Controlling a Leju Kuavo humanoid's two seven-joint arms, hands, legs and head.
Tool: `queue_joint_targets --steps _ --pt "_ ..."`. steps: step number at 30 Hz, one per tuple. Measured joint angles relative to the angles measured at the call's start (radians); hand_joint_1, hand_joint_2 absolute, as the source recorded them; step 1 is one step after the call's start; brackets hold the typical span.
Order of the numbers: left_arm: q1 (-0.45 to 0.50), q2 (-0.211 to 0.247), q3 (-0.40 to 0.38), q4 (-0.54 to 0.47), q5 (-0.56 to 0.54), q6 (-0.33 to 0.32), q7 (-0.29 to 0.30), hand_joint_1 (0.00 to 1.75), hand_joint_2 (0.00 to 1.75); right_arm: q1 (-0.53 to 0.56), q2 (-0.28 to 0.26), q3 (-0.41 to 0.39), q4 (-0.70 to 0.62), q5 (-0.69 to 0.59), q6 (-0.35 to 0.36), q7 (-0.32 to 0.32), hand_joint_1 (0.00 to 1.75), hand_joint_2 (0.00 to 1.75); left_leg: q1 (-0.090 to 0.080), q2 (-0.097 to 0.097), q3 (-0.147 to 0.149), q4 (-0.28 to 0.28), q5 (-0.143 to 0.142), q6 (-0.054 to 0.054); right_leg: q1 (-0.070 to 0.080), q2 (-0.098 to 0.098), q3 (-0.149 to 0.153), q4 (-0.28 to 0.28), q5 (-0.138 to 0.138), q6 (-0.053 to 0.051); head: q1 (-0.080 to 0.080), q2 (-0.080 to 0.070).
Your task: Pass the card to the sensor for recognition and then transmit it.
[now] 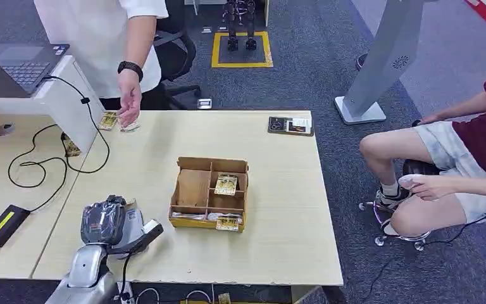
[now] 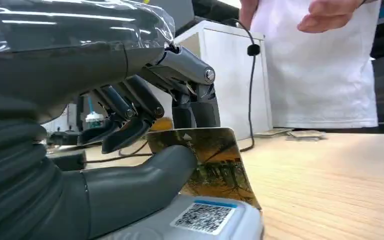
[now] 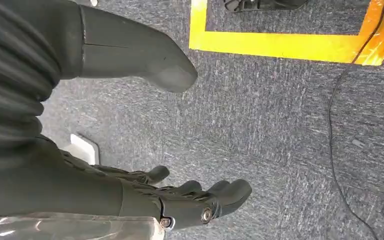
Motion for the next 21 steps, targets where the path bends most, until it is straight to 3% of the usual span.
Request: queue_joint_targets --steps 3,6,8,10,13,18,21 --pt "0.007 -0.001 0.000 -0.009 -0.005 -0.001 0.005 1.75 1.75 0.005 0.000 -0.003 0.000 0.000 -0.001 -0.006 0.00 1.75 0.000 0.000 0.000 0.000 0.000 0.000 0.000 0.000 0.000 0.000 0.000 0.000 0.000 0.000" --pt "0.055 -0.010 0.000 -0.072 -0.038 -0.019 0.036 1.75 1.75 0.041 0.000 -0.031 0.000 -0.001 -0.006 -0.040 0.00 1.75 0.000 -0.001 -0.001 0.000 0.000 0.000 0.000 -0.001 0.000 0.000 -0.001 0.001 0.000 0.000" --pt "0.098 -0.025 0.000 -0.127 -0.043 0.005 0.030 1.75 1.75 0.072 0.000 -0.060 0.002 0.002 -0.011 -0.057 0.00 1.75 0.000 0.000 -0.003 0.000 -0.001 0.000 0.000 0.000 -0.003 0.000 -0.001 0.001 0.000 0.000" --pt "0.164 -0.063 0.037 -0.270 -0.036 0.009 -0.072 1.75 1.75 0.081 0.000 -0.085 0.006 0.031 -0.018 -0.063 0.00 1.75 0.000 0.000 -0.004 0.000 -0.001 0.000 0.000 0.000 -0.004 0.000 -0.001 0.001 0.000 0.000" --pt "0.197 -0.119 0.104 -0.390 -0.001 0.009 -0.201 1.75 1.75 0.084 0.000 -0.092 0.010 0.045 -0.021 -0.064 0.00 1.75 0.000 0.000 -0.006 0.001 -0.001 0.000 0.000 0.000 -0.006 0.000 -0.001 0.001 0.000 0.000" --pt "0.201 -0.278 0.311 -0.557 0.138 0.010 -0.604 1.75 1.75 0.086 0.005 -0.109 0.017 0.073 -0.026 -0.064 0.00 1.75 0.000 0.000 -0.007 0.001 -0.001 0.000 0.000 0.000 -0.007 0.000 0.000 0.001 0.000 0.000" --pt "0.187 -0.349 0.419 -0.609 0.239 0.009 -0.719 1.75 1.75 0.086 0.008 -0.114 0.019 0.075 -0.029 -0.064 0.00 1.75 0.000 0.001 -0.007 0.001 -0.001 0.000 0.000 0.001 -0.007 0.000 -0.001 0.001 0.000 0.000"
